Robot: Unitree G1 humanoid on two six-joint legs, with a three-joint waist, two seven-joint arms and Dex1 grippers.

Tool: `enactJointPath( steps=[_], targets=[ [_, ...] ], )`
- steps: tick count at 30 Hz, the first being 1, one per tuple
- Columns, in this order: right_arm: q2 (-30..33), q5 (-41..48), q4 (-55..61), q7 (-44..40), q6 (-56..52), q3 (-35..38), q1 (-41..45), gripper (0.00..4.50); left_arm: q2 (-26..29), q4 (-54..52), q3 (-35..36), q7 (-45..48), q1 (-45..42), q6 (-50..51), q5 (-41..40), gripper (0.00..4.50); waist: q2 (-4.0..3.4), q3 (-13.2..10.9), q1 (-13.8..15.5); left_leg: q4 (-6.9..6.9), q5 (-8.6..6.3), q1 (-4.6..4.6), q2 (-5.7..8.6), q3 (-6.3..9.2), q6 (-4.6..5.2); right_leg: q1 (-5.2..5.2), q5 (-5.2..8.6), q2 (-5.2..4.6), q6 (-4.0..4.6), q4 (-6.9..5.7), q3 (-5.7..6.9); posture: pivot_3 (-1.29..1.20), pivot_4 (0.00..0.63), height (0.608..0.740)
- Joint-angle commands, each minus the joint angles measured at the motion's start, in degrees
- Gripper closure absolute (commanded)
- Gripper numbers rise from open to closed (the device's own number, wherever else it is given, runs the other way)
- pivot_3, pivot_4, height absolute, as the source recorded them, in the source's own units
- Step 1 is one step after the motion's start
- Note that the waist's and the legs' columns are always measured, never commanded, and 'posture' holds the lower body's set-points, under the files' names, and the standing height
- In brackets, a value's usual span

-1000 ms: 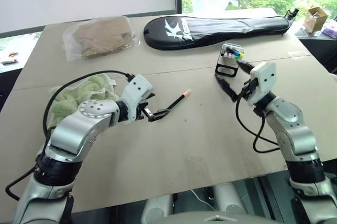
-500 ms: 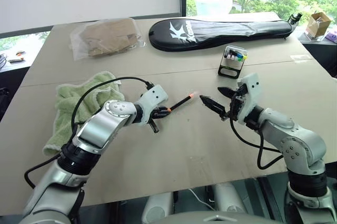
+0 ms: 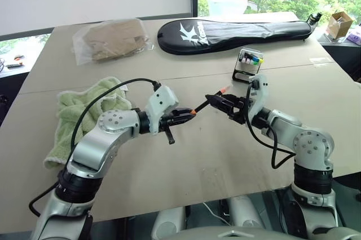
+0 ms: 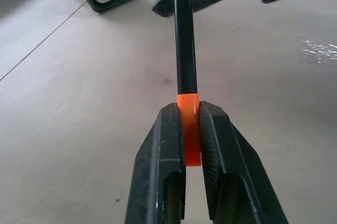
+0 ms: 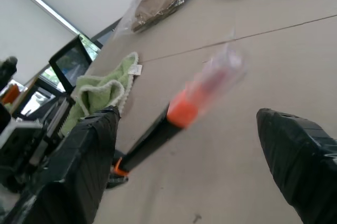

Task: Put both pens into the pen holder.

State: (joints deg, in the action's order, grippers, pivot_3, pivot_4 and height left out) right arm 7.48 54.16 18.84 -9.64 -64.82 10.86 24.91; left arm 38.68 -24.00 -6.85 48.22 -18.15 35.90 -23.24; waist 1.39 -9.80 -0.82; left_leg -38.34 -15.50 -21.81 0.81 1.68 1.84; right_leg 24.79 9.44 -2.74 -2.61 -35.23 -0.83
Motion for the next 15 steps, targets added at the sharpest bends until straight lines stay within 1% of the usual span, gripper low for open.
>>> enactJointPath(
  steps=[1,2,4,6,7,10,13,14,15],
  targets=[
    [-0.32,5.36,0.92,0.66,-0.44,2.93,2.13,1.71,0.35,-2.66,1.40,0.72,0.07,-2.45,-0.36,4.50,-0.01,-0.01,0.02,0.00,0.00,0.00,0.00,0.00,0.00,0.00,0.00,0.00,0.00,0.00,0.00,0.00,0.150,0.740],
    [-0.13,6.07,1.04,0.87,-0.67,3.09,2.16,2.30,0.33,-2.75,1.45,0.77,0.18,-2.56,-0.41,4.50,-0.01,0.00,-0.01,0.00,0.00,0.00,0.00,0.00,0.00,0.00,0.00,0.00,0.00,0.00,0.00,0.00,0.150,0.740],
    [0.47,7.16,1.34,1.27,-0.97,3.03,1.90,3.33,0.27,-3.13,1.54,0.83,0.44,-3.02,-0.55,4.50,-0.02,-0.01,-0.07,0.00,0.00,0.01,0.00,0.00,0.00,-0.01,0.00,0.01,-0.01,0.00,0.01,0.00,0.150,0.740],
    [1.22,8.43,1.67,1.68,-1.26,2.98,1.51,4.14,0.10,-3.21,1.66,0.82,0.58,-3.53,-0.60,4.50,-0.03,-0.02,-0.16,0.01,0.00,0.00,0.00,0.00,0.01,0.01,-0.03,0.01,-0.06,0.01,0.00,0.00,0.150,0.740],
    [1.64,9.16,1.81,1.94,-1.31,3.02,1.29,4.36,-0.30,-2.98,1.87,0.88,0.53,-3.75,-0.94,4.50,-0.03,-0.02,-0.16,0.02,-0.01,0.01,-0.01,-0.01,0.01,0.00,-0.08,0.02,-0.15,0.01,0.00,0.00,0.150,0.740],
    [2.95,10.92,2.25,2.58,-1.11,3.21,0.87,4.39,-1.01,-1.52,3.10,2.00,-0.55,-2.60,-3.44,4.50,-0.04,-0.02,-0.12,0.02,-0.01,0.00,-0.01,0.00,0.01,-0.01,-0.08,0.03,-0.20,0.05,0.01,0.00,0.150,0.740],
    [4.35,11.99,2.77,3.26,0.37,3.91,0.79,4.39,-1.43,-1.43,4.07,2.24,-1.13,-1.45,-5.46,3.14,-0.04,-0.02,0.01,0.01,-0.01,-0.05,-0.02,0.04,0.01,-0.01,-0.04,0.03,-0.26,0.11,0.07,0.00,0.150,0.740],
    [5.12,9.90,3.76,2.79,3.08,4.08,0.87,4.39,-2.24,-0.63,4.44,0.81,-1.52,-1.81,-4.97,2.78,-0.05,-0.03,0.01,0.01,-0.01,-0.10,-0.02,0.08,0.01,-0.01,-0.05,0.03,-0.26,0.19,0.12,0.00,0.150,0.740],
    [5.78,8.00,4.65,2.32,5.60,4.22,0.98,4.39,-2.96,0.26,4.83,-0.57,-1.99,-1.91,-4.56,2.24,-0.07,-0.04,0.00,0.01,-0.01,-0.11,-0.02,0.07,0.01,-0.01,-0.06,0.03,-0.26,0.23,0.11,0.00,0.150,0.740]
  ],
)
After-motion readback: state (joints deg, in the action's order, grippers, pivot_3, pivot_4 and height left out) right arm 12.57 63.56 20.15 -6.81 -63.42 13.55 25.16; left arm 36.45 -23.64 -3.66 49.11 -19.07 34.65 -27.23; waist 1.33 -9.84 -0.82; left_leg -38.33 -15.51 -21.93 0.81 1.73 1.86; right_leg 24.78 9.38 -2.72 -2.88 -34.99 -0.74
